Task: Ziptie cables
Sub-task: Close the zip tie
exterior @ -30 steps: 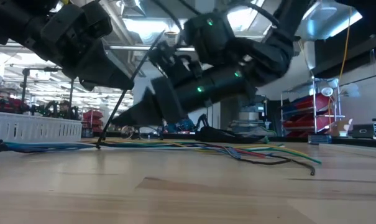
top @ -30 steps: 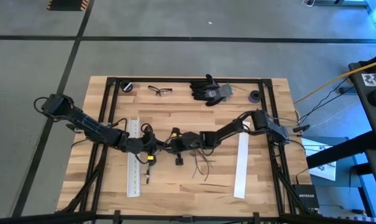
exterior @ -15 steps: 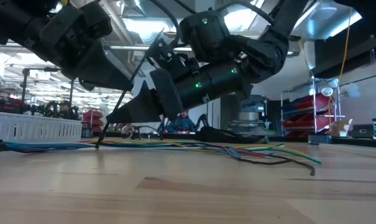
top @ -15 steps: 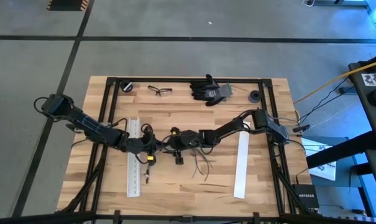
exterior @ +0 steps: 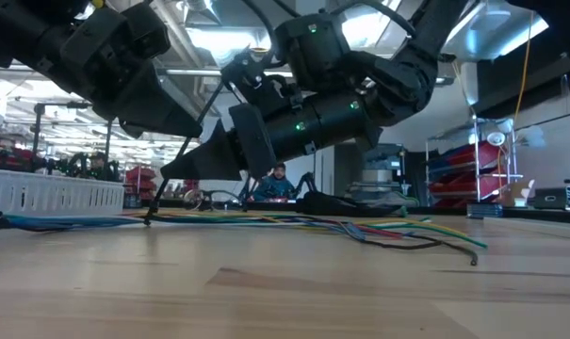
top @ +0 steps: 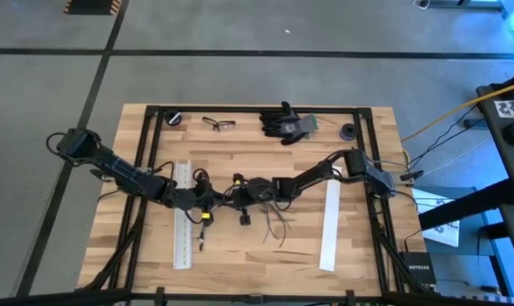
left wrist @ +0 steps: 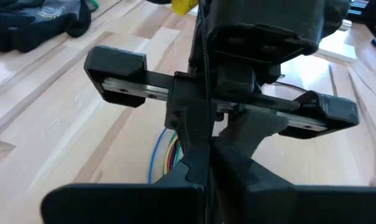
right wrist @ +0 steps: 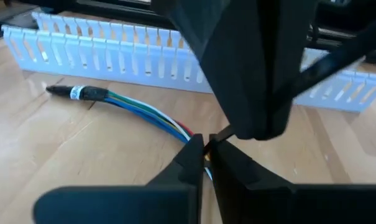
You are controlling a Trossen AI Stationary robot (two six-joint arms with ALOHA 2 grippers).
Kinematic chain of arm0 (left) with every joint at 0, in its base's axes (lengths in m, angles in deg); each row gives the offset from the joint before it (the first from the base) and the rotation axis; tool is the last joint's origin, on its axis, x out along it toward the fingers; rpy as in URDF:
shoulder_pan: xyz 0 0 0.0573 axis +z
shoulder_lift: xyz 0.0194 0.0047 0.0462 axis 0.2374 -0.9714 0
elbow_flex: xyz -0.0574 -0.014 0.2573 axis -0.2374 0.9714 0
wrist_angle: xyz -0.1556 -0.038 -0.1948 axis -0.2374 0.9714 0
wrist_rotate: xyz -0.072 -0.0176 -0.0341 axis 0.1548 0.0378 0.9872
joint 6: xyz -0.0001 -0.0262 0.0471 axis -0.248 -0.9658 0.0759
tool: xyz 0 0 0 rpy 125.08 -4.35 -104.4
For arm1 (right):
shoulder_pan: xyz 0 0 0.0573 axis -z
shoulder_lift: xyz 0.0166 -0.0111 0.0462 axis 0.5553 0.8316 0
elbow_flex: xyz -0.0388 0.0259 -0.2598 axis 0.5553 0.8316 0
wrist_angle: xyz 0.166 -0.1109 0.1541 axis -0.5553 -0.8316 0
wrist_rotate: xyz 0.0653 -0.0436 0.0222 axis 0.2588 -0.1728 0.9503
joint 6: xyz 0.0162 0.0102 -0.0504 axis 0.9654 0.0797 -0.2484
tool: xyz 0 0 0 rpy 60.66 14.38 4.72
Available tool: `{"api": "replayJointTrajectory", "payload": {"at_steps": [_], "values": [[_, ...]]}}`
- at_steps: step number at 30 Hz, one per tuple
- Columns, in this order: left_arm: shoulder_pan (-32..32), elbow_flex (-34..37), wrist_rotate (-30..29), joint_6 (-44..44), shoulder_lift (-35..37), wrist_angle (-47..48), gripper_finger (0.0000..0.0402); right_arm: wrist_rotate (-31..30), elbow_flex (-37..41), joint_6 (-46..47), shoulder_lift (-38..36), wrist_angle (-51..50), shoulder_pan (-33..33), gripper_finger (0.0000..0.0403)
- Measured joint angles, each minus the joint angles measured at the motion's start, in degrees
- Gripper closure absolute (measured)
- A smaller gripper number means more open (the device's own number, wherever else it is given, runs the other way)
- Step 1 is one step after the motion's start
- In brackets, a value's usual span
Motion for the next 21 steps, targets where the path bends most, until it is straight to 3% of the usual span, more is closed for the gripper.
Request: {"api": "replayJointTrajectory", "payload": {"at_steps": [5,13,17,21], "values": [[0.51,0.00,2.41,0.83,1.04,2.76,0.0377,0.00,0.02,-0.48,-0.98,-0.46,0.00,0.0401],[-0.99,-6.48,9.59,-6.05,9.52,28.88,0.0290,-5.02,0.02,-1.37,-6.60,-5.50,0.04,0.0402],[-4.70,-6.75,6.71,-14.58,9.09,33.79,0.0288,-6.81,0.02,1.06,-7.81,-5.97,0.11,0.0403],[-8.03,-6.03,0.57,-21.02,4.47,30.82,0.0300,-8.14,0.02,4.44,-7.85,-6.09,0.57,0.0403]]}}
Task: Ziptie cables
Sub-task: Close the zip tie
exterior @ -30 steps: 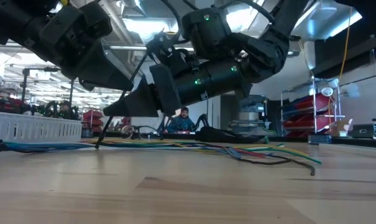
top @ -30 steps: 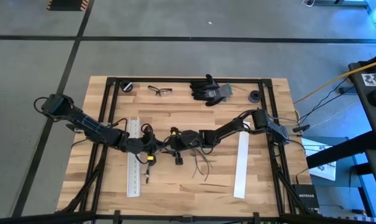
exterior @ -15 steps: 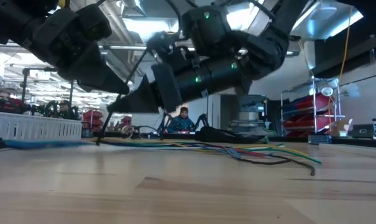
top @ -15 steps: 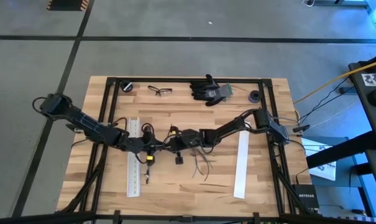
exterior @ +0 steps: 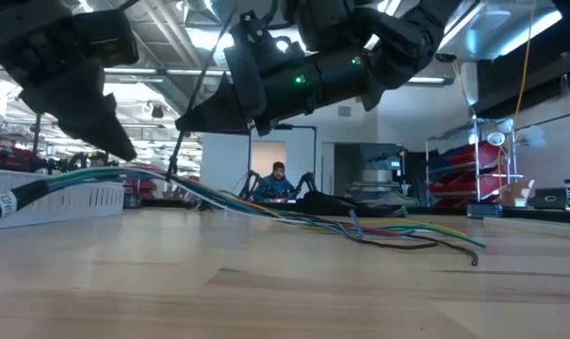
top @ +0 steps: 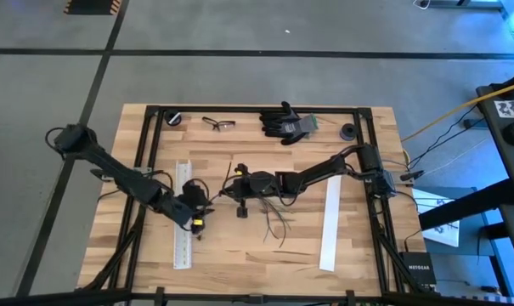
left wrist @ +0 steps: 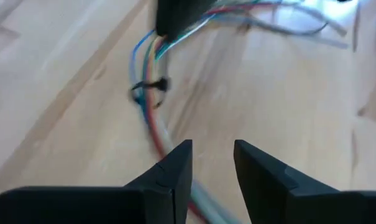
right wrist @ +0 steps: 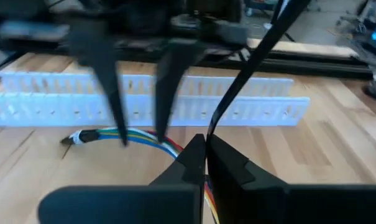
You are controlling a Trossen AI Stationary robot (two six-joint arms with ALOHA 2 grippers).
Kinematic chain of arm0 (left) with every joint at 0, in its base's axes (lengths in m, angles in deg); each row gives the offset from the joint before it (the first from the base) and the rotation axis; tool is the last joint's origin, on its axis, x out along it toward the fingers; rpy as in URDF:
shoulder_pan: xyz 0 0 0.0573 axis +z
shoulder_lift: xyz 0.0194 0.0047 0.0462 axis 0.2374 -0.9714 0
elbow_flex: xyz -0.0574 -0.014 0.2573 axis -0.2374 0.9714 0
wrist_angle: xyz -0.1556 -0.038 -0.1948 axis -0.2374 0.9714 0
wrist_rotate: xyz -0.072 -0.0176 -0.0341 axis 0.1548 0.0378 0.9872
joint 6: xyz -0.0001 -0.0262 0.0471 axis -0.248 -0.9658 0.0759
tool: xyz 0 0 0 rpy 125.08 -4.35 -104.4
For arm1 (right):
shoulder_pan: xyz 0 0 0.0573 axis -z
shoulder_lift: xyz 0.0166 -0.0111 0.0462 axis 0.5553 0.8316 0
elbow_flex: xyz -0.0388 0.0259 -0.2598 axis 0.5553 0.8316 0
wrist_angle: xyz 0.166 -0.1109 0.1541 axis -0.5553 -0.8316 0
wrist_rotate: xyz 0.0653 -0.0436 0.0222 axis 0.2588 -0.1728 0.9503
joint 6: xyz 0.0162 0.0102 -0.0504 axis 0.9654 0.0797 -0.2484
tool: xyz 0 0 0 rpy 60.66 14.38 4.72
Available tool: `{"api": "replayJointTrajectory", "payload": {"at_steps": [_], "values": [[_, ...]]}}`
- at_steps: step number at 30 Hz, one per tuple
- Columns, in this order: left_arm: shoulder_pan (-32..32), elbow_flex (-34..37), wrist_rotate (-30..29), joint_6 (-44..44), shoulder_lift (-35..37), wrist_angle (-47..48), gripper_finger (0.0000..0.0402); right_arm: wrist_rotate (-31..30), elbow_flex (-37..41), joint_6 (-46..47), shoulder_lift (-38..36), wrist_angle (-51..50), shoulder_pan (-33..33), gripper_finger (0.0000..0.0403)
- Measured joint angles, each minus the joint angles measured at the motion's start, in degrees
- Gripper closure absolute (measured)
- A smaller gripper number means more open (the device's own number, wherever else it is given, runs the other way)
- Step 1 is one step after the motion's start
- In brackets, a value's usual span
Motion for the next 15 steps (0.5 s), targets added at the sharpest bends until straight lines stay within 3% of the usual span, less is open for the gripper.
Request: {"api": "replayJointTrajectory", "payload": {"at_steps": [5,11,15], "values": [[-0.28,0.02,-2.39,-1.14,-7.76,-10.71,0.0312,-0.97,0.00,0.80,0.00,-0.16,0.45,0.0403],[1.68,0.08,-11.42,-4.41,-13.28,-11.17,0.0322,-0.49,0.00,0.47,0.00,-1.31,0.56,0.0403],[2.91,0.08,-13.70,-4.17,-13.39,-11.45,0.0324,-0.47,0.00,0.45,0.00,-1.84,0.54,0.0403]]}}
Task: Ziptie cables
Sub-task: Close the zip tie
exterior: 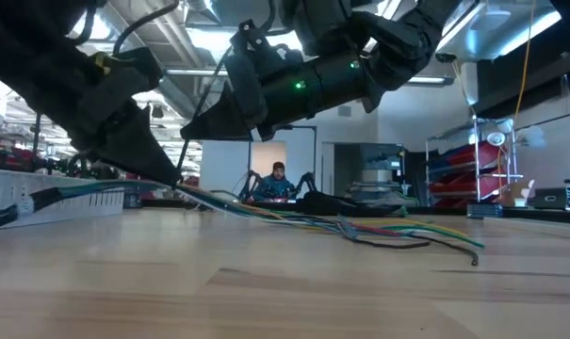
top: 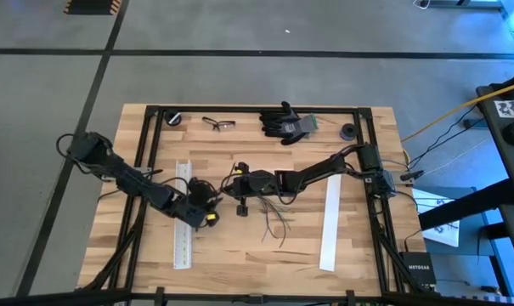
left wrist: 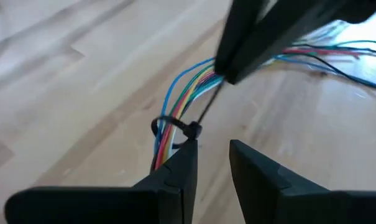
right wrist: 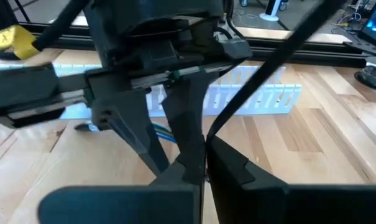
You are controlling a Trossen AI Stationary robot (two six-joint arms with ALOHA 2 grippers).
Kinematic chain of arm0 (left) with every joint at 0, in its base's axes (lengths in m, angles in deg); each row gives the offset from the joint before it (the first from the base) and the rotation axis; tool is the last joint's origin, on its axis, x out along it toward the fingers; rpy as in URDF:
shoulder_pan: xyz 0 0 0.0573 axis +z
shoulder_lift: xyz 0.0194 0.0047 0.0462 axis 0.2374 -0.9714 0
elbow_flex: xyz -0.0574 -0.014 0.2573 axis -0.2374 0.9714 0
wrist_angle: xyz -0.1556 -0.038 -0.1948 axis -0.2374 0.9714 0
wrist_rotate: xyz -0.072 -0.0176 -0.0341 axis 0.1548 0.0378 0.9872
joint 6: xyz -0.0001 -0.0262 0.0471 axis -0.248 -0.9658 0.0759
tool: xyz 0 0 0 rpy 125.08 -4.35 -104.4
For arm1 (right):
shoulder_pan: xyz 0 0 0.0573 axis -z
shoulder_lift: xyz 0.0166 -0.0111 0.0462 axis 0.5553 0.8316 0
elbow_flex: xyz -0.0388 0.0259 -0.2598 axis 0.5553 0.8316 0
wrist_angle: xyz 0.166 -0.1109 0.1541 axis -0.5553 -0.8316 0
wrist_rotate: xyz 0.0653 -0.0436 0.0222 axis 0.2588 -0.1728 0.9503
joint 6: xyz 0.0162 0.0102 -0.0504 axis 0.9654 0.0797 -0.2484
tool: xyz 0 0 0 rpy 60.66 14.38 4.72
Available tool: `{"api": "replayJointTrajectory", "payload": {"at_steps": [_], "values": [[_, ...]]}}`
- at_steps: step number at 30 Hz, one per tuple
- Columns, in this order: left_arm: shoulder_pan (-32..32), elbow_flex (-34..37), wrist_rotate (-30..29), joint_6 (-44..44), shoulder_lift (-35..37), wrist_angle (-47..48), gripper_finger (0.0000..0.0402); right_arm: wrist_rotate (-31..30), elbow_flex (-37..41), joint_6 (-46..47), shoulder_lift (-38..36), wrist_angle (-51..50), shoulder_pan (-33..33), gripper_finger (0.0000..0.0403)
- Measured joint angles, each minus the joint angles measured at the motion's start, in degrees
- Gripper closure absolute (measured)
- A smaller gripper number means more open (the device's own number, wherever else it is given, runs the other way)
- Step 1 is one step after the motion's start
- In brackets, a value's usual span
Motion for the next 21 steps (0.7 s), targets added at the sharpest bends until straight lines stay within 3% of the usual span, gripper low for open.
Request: {"api": "replayJointTrajectory", "payload": {"at_steps": [11,21], "values": [[0.67,-0.02,-0.15,1.58,-0.11,7.43,0.0324,0.60,0.00,-0.03,0.00,0.02,0.00,0.0403],[0.66,-0.02,-4.95,1.69,-0.11,7.60,0.0324,0.61,0.00,-0.02,0.02,0.15,0.00,0.0403]]}}
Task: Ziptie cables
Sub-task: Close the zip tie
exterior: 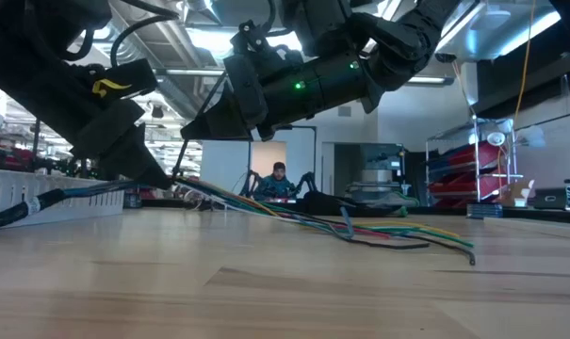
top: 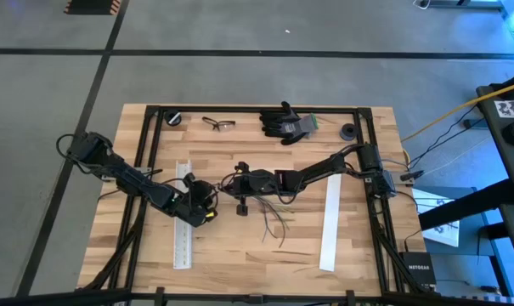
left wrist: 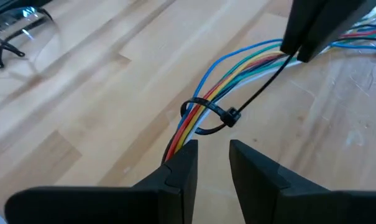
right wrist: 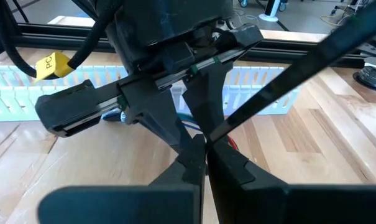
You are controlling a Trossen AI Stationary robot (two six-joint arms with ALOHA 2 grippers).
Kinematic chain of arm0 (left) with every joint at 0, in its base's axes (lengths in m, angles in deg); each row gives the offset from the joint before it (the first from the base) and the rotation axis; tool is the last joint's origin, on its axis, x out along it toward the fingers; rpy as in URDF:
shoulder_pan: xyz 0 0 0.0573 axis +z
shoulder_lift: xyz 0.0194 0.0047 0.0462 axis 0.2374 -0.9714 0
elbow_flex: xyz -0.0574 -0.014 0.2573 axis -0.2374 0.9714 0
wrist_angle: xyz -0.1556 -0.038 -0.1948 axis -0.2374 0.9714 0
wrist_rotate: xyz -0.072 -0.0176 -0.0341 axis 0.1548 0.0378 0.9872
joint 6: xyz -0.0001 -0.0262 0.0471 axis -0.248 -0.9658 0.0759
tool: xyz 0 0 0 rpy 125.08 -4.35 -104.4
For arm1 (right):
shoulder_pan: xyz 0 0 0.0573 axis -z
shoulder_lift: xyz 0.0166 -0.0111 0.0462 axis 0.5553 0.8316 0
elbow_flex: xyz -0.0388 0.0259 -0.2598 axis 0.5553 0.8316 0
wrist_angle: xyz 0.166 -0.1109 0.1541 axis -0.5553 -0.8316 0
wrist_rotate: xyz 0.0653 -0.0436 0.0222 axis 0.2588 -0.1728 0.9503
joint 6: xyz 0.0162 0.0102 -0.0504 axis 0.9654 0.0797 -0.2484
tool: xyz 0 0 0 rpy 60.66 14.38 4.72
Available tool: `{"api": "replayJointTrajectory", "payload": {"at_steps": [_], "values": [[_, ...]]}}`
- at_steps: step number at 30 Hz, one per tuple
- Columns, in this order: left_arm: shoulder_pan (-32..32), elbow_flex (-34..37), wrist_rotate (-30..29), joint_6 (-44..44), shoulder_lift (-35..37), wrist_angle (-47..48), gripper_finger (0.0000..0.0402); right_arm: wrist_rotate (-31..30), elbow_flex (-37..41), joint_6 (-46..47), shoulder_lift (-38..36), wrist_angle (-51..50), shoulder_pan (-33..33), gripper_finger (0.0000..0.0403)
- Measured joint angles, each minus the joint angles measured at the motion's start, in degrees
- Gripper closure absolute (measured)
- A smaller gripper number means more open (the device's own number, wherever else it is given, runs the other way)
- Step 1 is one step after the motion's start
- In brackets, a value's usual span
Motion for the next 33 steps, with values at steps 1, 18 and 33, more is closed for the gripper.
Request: {"api": "replayJointTrajectory", "payload": {"at_steps": [1,18,33], "values": [[-0.01,0.00,-0.44,0.01,-0.02,0.02,0.0324,0.02,0.00,0.00,-0.02,0.02,0.00,0.0403],[3.35,-0.02,-1.68,13.54,-0.04,-7.96,0.0270,0.98,0.00,0.02,0.00,0.04,0.00,0.0403],[3.02,0.00,-1.59,16.39,-0.07,-7.54,0.0400,-2.14,0.00,-0.44,-0.43,0.10,-0.04,0.0403]]}}
